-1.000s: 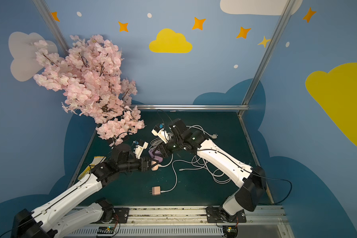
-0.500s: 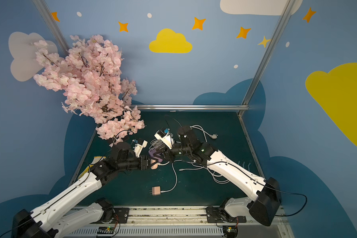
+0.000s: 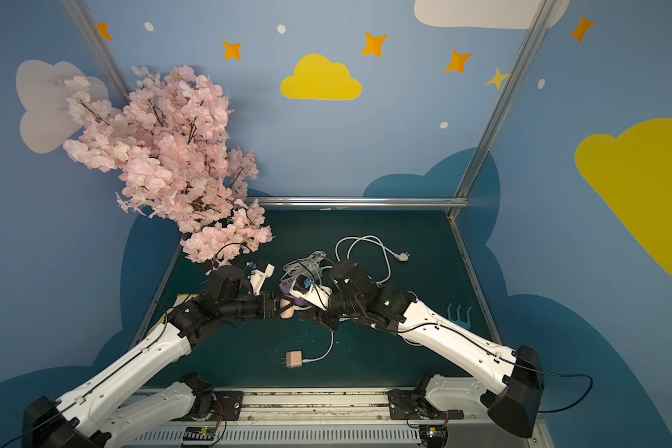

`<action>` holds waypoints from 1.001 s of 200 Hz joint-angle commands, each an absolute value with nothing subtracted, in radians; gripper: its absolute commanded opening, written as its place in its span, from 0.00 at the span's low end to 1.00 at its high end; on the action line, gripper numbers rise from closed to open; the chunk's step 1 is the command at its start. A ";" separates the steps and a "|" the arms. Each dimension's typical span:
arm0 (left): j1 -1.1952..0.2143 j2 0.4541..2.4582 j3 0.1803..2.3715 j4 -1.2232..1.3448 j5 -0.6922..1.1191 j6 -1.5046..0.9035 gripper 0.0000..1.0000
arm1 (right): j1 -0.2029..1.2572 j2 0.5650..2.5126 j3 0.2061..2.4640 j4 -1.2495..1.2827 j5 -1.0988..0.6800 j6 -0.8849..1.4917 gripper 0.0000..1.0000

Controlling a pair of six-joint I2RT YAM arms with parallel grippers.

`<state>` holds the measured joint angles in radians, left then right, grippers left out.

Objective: Charge the bluetooth headset
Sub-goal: Insert the charging cable into the bluetooth headset.

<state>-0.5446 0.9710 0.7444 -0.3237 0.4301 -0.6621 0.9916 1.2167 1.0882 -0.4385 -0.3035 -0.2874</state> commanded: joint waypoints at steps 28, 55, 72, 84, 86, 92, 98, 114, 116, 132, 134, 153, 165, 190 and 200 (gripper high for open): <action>-0.542 0.965 0.776 -0.327 0.483 -0.672 0.03 | 1.012 1.278 1.123 -0.400 -0.225 -0.417 0.36; -0.540 0.969 0.781 -0.332 0.497 -0.672 0.03 | 1.024 1.306 1.149 -0.414 -0.230 -0.445 0.30; -0.538 0.977 0.784 -0.329 0.513 -0.672 0.03 | 1.032 1.319 1.159 -0.422 -0.230 -0.456 0.26; -0.538 0.981 0.785 -0.330 0.517 -0.672 0.03 | 1.035 1.322 1.162 -0.424 -0.238 -0.459 0.22; -0.538 0.981 0.784 -0.330 0.517 -0.672 0.03 | 1.036 1.322 1.163 -0.425 -0.240 -0.460 0.21; -0.539 0.980 0.785 -0.330 0.517 -0.672 0.03 | 1.038 1.325 1.165 -0.426 -0.244 -0.459 0.19; -0.539 0.983 0.785 -0.330 0.520 -0.672 0.03 | 1.040 1.328 1.168 -0.431 -0.248 -0.461 0.16; -0.537 0.978 0.787 -0.329 0.520 -0.672 0.03 | 1.044 1.339 1.178 -0.449 -0.245 -0.466 0.11; -0.536 0.978 0.786 -0.330 0.520 -0.672 0.03 | 1.044 1.340 1.178 -0.452 -0.245 -0.466 0.11; -0.535 0.977 0.790 -0.330 0.526 -0.673 0.03 | 1.046 1.348 1.185 -0.470 -0.245 -0.473 0.19; -0.533 0.977 0.791 -0.330 0.527 -0.674 0.03 | 1.046 1.348 1.186 -0.472 -0.245 -0.475 0.20; -0.531 0.979 0.792 -0.331 0.536 -0.676 0.03 | 1.048 1.347 1.189 -0.486 -0.238 -0.486 0.28; -0.530 0.982 0.792 -0.333 0.537 -0.676 0.03 | 1.049 1.345 1.190 -0.496 -0.228 -0.497 0.29; -0.527 0.976 0.794 -0.328 0.543 -0.677 0.03 | 1.050 1.344 1.190 -0.514 -0.199 -0.515 0.29; -0.526 0.977 0.797 -0.329 0.547 -0.677 0.03 | 1.051 1.342 1.189 -0.515 -0.189 -0.518 0.27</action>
